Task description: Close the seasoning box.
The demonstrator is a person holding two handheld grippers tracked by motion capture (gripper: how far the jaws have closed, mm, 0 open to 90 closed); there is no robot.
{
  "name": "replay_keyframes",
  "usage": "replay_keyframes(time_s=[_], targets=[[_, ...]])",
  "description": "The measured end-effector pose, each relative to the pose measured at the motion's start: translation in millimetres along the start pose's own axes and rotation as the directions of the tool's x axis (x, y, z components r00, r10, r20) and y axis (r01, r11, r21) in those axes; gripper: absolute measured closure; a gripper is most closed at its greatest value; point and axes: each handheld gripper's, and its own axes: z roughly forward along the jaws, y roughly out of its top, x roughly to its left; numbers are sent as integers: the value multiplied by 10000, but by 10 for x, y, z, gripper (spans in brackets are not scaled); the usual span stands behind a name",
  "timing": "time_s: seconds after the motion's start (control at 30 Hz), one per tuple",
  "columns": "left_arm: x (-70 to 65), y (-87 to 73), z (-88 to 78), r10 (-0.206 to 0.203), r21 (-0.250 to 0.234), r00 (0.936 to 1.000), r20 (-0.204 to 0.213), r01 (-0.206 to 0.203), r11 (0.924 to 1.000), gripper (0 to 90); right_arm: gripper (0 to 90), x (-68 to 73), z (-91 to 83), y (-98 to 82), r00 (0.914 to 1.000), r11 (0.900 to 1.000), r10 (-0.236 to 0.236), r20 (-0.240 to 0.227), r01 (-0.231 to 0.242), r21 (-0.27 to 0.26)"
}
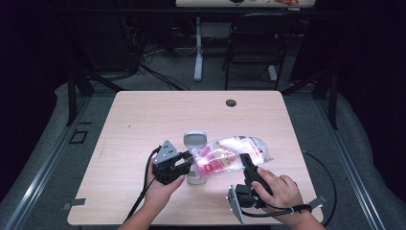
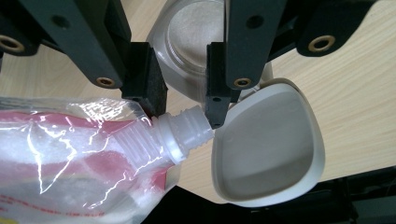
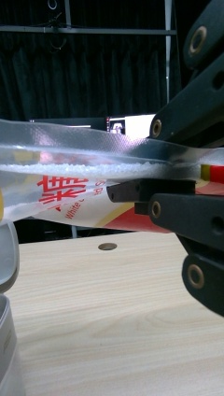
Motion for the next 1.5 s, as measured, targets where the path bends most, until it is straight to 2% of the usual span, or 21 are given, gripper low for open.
replay_keyframes(time_s=[0.17,0.37,0.53,0.83,0.93,0.97,1.13,1.2,1.37,1.4,1.43,1.5], targets=[[12,38,-22,-116,-252,9999,8,116,9996,695,862,31,6,-5,9998,9999,150,-86,-151,-68],[32,91,-70,65,-260,10000,-29,-66,9996,695,862,48,11,-10,9994,9992,342,-103,-344,-191],[36,127,-90,72,-475,10000,-22,-73,9988,695,862,54,6,-9,9990,9988,440,-117,-442,-211],[39,214,-112,103,-674,9999,-21,-104,9977,695,862,126,13,-39,9953,9944,956,-175,-963,-427],[40,239,-110,143,-707,9999,0,-143,9974,693,862,145,2,-45,9956,9953,920,-185,-925,-286],[39,244,-106,133,-728,9999,2,-132,9973,693,863,170,18,-54,9933,9923,1134,-226,-1144,-469],[32,267,-103,129,-755,9999,-43,-132,9971,693,863,226,19,-60,9901,9889,1389,-224,-1398,-493],[32,281,-109,162,-737,9999,42,-159,9972,694,863,253,14,-64,9857,9842,1664,-276,-1677,-566],[18,324,-121,206,-824,9998,86,-198,9964,696,863,274,6,-55,9815,9794,1895,-264,-1909,-664],[2,334,-121,242,-856,9997,-97,-249,9960,698,864,279,-14,-38,9804,9792,1958,-215,-1967,-497],[2,345,-124,310,-827,9995,70,-304,9961,698,864,279,-14,-38,9804,9792,1958,-215,-1967,-497],[-9,360,-123,377,-839,9992,133,-364,9958,697,864,301,-6,-19,9729,9702,2294,-294,-2310,-736]])
